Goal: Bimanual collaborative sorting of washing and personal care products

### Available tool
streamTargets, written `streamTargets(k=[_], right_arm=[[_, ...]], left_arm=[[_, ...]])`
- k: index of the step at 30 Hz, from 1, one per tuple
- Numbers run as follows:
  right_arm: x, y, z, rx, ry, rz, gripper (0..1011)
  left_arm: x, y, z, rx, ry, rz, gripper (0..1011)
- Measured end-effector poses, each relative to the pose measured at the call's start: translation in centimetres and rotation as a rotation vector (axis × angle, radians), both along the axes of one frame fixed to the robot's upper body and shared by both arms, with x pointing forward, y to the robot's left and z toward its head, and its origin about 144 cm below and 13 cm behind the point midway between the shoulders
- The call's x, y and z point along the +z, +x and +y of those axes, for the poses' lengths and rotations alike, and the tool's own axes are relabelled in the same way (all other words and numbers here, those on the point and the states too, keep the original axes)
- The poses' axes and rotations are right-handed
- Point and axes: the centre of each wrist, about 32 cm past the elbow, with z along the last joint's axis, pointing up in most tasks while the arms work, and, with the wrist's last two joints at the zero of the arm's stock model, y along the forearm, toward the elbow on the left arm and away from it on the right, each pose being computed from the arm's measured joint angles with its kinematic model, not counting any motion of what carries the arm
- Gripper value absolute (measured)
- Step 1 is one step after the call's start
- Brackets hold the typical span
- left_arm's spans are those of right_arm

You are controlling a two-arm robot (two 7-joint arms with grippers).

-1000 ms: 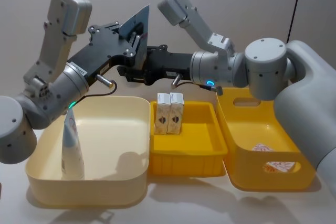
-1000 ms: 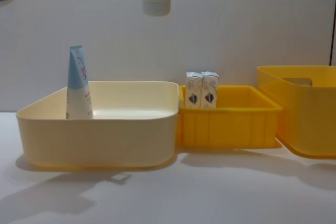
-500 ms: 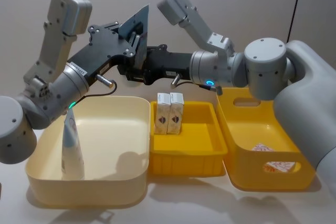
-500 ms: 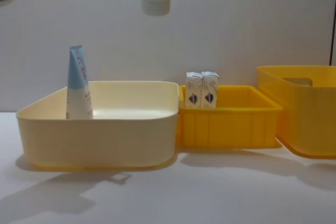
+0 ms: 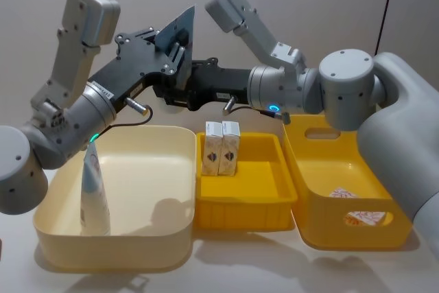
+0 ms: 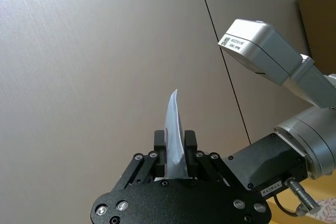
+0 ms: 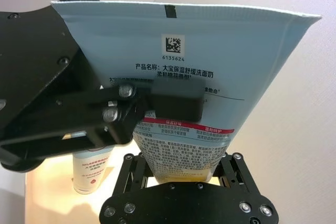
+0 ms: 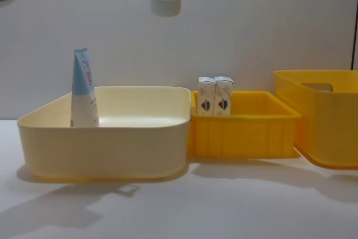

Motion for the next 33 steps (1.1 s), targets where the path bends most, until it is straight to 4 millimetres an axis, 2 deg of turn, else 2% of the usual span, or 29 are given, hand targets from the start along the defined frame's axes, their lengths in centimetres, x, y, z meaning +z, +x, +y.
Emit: streamTargets(k=[8,9,12,13,25,28,33], right_arm=[[0.0,0.0,0.0,0.000,-0.001,0.000,543],[0.0,0.0,0.0,0.000,-0.002,-0.001,543],[0.1,0.0,-0.1,-0.004,-0.009,-0.004,543],[0.2,0.0,-0.2,-0.007,-0.011,-0.006,543],[1.2,0.0,-2.7,-0.111,-0.069,-0.026,543],[1.4,-0.1,-3.6,-0.148,-0.083,-0.029,543],[2.0,-0.3,-5.1,-0.219,-0.104,-0.034,543]], left_arm=[[0.0,0.0,0.0,0.000,0.000,0.001,400],[0.0,0.0,0.0,0.000,0.000,0.001,461],[0.0,0.0,0.0,0.000,0.000,0.001,522],[0.0,0.0,0.0,0.000,0.000,0.001,581],[0.0,0.0,0.0,0.000,0.000,0.000,942],[0.0,0.0,0.0,0.000,0.000,0.000,1003],[0.0,0.0,0.0,0.000,0.000,0.000,1003]])
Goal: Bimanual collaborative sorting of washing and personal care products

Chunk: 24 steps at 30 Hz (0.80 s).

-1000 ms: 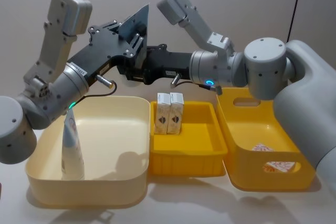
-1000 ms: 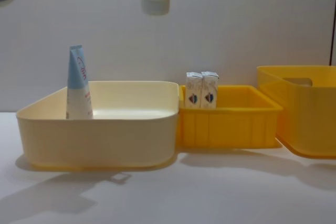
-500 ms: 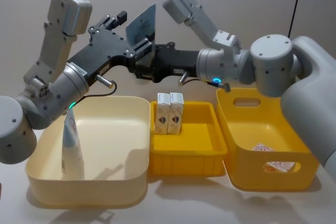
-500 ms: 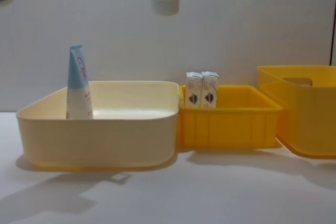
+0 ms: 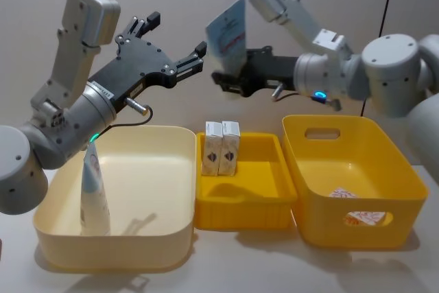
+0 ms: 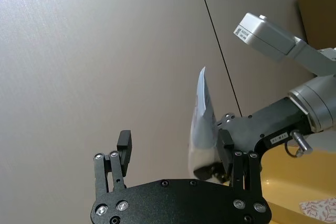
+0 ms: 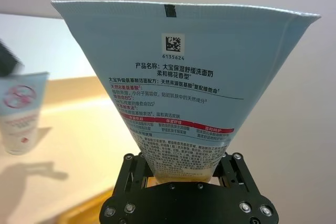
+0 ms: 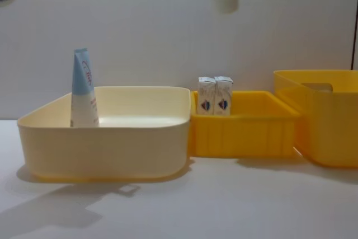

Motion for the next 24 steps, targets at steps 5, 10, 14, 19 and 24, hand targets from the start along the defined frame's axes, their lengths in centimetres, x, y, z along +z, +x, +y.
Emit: streamTargets(k=[5,10,14,19,24], right_arm=[[0.4,-0.3,-1.3,-0.066,-0.013,-0.004,544],[0.8,-0.5,-2.8,-0.145,-0.027,-0.002,543],[1.0,-0.6,-4.0,-0.201,-0.035,0.005,543],[1.5,-0.6,-5.8,-0.281,-0.053,0.038,543],[1.8,-0.4,-7.3,-0.339,-0.067,0.080,543]], left_arm=[[0.0,0.0,0.0,0.000,0.000,0.000,1003],[0.0,0.0,0.0,0.000,0.000,0.000,1003],[0.0,0.0,0.0,0.000,0.000,0.000,1003],[0.0,0.0,0.0,0.000,0.000,0.000,1003],[0.0,0.0,0.0,0.000,0.000,-0.001,1003]])
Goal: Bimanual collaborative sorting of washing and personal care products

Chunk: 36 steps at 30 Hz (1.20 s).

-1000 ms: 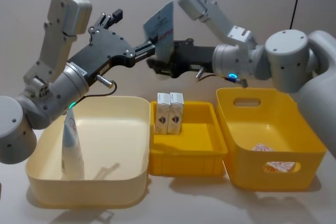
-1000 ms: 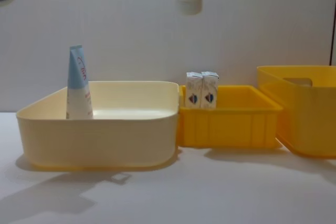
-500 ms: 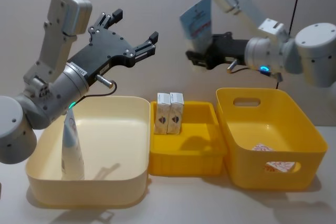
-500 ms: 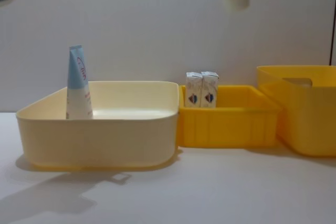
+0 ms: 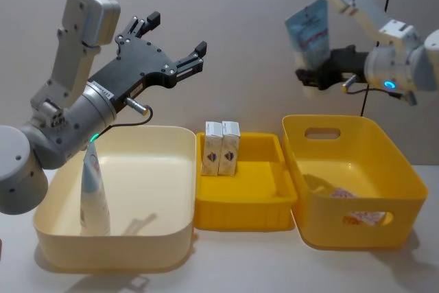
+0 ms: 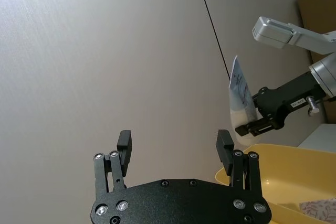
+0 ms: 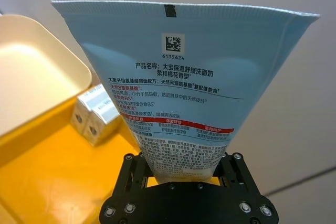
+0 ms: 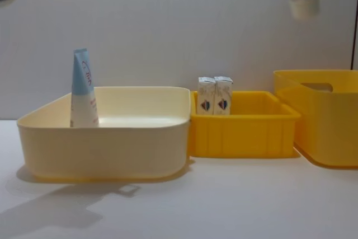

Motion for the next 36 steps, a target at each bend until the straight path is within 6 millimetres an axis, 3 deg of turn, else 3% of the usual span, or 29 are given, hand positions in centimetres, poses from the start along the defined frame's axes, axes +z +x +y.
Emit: streamTargets(k=[25,36], right_arm=[[-0.3,2.0,-5.4,-0.161,0.106,0.371,543],[-1.1,3.2,-6.6,-0.176,0.175,0.514,851]], left_arm=[[0.0,0.0,0.0,0.000,0.000,0.000,1003],[0.0,0.0,0.0,0.000,0.000,0.000,1003]])
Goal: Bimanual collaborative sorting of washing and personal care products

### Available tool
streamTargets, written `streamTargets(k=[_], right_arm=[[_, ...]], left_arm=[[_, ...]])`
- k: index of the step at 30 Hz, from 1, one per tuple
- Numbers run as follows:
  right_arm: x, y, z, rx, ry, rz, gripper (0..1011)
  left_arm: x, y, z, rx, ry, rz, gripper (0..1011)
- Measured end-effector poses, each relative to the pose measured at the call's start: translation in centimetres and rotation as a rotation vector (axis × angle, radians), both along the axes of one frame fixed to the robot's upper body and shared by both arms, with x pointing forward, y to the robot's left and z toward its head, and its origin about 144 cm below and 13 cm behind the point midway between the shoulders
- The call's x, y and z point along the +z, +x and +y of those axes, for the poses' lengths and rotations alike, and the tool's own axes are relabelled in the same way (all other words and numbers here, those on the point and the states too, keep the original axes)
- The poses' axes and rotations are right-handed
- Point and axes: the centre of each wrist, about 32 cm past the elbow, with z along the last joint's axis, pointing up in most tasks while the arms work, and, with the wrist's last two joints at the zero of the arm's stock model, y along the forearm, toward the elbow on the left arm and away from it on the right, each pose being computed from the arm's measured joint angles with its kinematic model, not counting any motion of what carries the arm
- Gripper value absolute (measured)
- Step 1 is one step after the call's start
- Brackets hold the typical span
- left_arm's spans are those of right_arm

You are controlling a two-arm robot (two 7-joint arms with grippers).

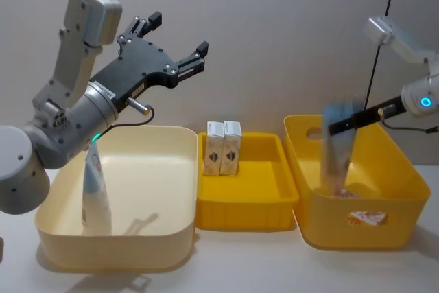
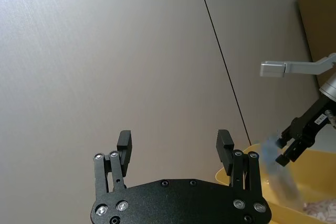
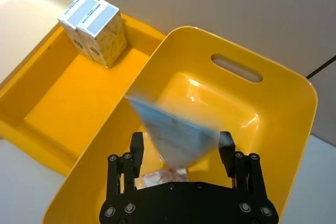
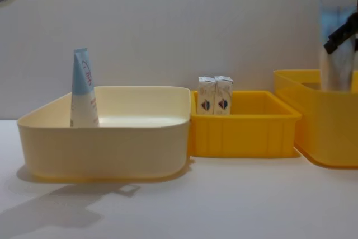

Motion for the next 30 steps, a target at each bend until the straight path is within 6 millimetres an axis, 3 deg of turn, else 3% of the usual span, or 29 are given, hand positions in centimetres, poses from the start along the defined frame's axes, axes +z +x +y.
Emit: streamTargets(k=[7,30], right_arm=[[-0.29,0.17,-0.37,-0.008,0.025,0.044,1001],[-0.51,0.18,-0.76,-0.017,0.054,0.092,1001]], left_arm=[[0.00,0.00,0.00,0.000,0.000,0.000,1003],[0.00,0.00,0.00,0.000,0.000,0.000,1003]])
